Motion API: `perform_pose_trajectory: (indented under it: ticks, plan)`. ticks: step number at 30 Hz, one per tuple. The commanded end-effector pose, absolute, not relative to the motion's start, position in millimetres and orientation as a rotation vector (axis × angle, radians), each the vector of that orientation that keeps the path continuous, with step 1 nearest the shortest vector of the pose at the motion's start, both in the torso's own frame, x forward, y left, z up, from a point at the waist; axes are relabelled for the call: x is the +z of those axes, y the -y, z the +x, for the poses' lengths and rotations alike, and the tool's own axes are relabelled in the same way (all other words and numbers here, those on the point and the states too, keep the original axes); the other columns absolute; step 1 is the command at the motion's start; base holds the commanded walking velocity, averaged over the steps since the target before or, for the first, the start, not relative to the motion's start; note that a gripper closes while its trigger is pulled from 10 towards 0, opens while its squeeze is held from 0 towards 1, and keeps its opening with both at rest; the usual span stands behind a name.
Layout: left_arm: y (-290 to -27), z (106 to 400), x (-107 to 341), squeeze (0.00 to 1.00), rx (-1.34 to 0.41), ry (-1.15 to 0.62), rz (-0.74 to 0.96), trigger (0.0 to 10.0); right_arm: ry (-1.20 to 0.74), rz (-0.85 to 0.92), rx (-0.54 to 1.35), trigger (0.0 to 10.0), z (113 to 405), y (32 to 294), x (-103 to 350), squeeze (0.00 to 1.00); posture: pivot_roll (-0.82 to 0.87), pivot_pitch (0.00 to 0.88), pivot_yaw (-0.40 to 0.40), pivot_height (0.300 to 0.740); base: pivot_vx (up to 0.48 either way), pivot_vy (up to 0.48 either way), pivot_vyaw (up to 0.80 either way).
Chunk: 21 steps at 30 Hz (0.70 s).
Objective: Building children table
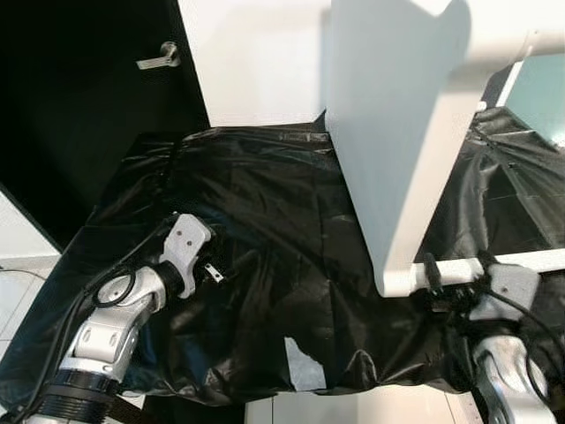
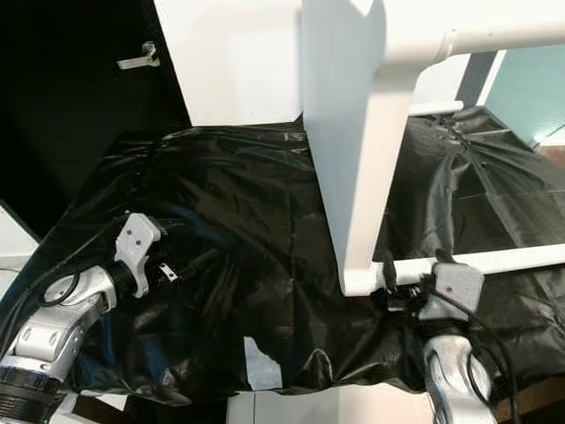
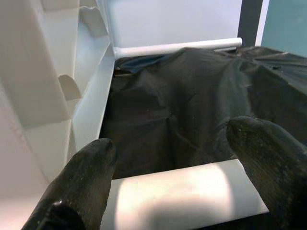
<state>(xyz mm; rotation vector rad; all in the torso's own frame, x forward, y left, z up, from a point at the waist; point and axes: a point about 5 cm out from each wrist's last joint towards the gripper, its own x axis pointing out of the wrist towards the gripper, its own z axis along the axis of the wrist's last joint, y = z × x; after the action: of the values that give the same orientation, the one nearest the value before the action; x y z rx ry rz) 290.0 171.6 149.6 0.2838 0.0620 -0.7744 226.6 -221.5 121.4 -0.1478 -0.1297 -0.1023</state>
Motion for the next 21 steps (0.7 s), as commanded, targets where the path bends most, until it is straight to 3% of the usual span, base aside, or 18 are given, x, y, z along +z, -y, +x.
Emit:
perform_pose_trajectory:
  ticks: [1,21]
  plan:
    - [-178.3,291.9,151.9,0.00,-0.746,-0.056,0.304,10.0,0.095,-0.126,-0.081,10.0,230.0,217.9,115.5,0.00,-0.03,0.000,0.021,0.740,0.000,0.000,0.00]
    - [-181.6,294.3,164.6,0.00,-0.716,-0.007,0.340,10.0,-0.070,0.121,0.238,10.0,252.2,171.0,97.6,0.00,0.00,0.000,0.000,0.740,0.000,0.000,0.00]
